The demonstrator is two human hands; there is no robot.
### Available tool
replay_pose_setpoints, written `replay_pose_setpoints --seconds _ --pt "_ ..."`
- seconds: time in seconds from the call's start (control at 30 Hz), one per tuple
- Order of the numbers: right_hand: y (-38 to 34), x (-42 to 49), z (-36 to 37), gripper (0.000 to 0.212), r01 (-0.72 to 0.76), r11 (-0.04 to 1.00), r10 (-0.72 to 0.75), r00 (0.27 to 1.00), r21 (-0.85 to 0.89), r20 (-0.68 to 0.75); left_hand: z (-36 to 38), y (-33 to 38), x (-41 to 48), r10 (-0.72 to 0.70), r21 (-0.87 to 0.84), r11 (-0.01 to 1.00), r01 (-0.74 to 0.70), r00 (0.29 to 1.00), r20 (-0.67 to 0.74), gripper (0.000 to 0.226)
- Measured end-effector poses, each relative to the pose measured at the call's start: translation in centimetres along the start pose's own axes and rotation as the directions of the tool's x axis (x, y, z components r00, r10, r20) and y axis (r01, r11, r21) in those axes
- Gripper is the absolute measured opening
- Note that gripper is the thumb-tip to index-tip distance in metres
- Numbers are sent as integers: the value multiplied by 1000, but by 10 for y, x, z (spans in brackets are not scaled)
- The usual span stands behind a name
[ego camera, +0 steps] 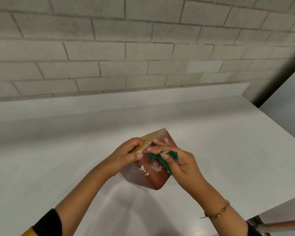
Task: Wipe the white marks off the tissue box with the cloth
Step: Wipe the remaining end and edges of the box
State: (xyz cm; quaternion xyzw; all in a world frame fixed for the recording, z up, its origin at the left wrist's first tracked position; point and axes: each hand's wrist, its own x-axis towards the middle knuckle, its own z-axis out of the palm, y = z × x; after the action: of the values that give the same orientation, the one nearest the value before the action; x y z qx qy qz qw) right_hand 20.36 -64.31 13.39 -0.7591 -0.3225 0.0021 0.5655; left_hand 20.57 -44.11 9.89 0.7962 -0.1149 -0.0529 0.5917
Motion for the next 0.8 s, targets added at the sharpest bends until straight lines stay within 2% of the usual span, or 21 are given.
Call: replay_pose_setpoints --seconds 0.1,0.17,0.3,0.4,0.5,0.63,0.73,0.8 --pt "8 -7 -4 24 -35 996 61 940 83 -337 0 1 -1 -31 -12 999 31 1000 6 51" --pt "12 -7 -6 27 -76 990 119 901 117 -417 -1 1 -1 -49 -44 998 49 999 4 53" --pt "18 -4 -1 34 -147 989 140 932 4 -335 -2 1 0 -48 -51 997 49 999 12 58" --pt "17 0 4 31 -178 983 151 931 -52 -333 -2 -1 0 -44 -59 997 44 999 1 62" --pt "16 1 7 28 -119 978 59 946 -173 -318 -2 -2 0 -36 -65 997 35 999 -2 62" --pt "10 0 16 26 2 953 -68 975 -303 -210 -3 -5 1 -26 -71 997 25 999 -21 61" --pt "9 -4 14 26 31 970 -63 990 -241 -130 -4 -5 1 -24 -76 997 22 999 -25 62" --pt "10 -7 11 27 -8 992 -12 987 -127 -158 -3 -4 1 -25 -78 997 24 1000 -14 61"
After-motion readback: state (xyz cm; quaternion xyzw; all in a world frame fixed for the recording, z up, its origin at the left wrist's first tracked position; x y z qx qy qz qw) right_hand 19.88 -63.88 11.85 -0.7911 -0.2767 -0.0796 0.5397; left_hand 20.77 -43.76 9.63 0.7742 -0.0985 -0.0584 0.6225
